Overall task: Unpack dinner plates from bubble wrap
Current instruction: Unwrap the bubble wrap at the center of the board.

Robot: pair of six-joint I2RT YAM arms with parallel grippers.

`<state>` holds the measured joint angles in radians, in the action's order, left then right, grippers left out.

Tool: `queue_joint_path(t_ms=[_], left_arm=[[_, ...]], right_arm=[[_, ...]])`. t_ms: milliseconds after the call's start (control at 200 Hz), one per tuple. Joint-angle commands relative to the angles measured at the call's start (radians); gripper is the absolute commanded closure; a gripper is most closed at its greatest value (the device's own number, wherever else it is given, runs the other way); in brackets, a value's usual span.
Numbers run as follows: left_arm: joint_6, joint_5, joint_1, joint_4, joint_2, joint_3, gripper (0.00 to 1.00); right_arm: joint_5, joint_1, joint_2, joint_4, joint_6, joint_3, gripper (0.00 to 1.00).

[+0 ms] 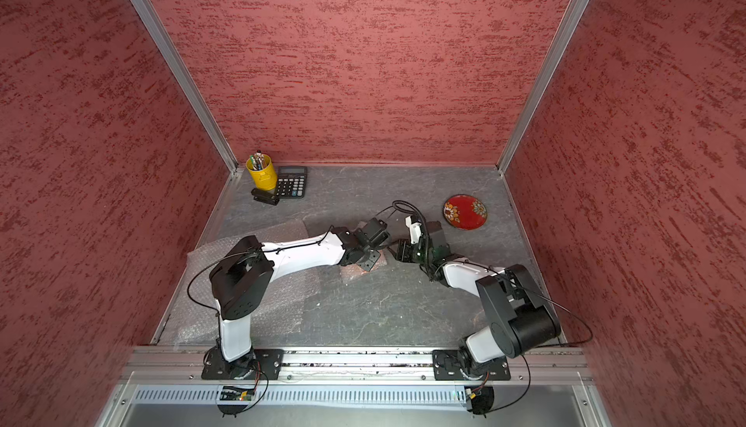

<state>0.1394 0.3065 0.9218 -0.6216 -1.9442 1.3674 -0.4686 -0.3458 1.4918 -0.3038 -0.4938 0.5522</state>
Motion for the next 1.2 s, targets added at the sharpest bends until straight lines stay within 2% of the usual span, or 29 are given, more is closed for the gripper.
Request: queue_joint_path(t_ms=[0,85,230,356,446,596,972,1192], left_arm=[[-0.008,0.063,0.011,-0.017,-0.023,0.026,0.6],[-0.003,0.09,0.014,-0.013,-0.027,0.025,0.66],[0.001,0.122,0.016,-0.003,-0.033,0.019,0.7],[0.005,0.125,0.018,0.005,-0.033,0.013,0.79],[0.003,0.117,0.019,0.019,-0.026,0.004,0.81],[0.005,0.096,0.02,0.043,-0.01,-0.016,0.92],[0.037,0.032,0.009,0.085,0.021,-0.051,1.0],[0.06,-0.003,-0.008,0.116,0.053,-0.084,1.0]], right_arm=[[-0.017,0.002,0.022,-0.045,-0.018,-0.01,0.51],[-0.04,0.002,0.04,-0.061,-0.03,-0.01,0.51],[-0.105,0.002,0.073,-0.121,-0.068,-0.02,0.51],[-0.137,0.001,0.105,-0.137,-0.075,-0.015,0.51],[-0.169,-0.003,0.129,-0.155,-0.085,-0.011,0.5],[-0.2,-0.014,0.162,-0.162,-0.088,0.003,0.5],[-0.235,-0.044,0.214,-0.218,-0.122,0.019,0.52],[-0.224,-0.054,0.253,-0.246,-0.144,0.021,0.54]])
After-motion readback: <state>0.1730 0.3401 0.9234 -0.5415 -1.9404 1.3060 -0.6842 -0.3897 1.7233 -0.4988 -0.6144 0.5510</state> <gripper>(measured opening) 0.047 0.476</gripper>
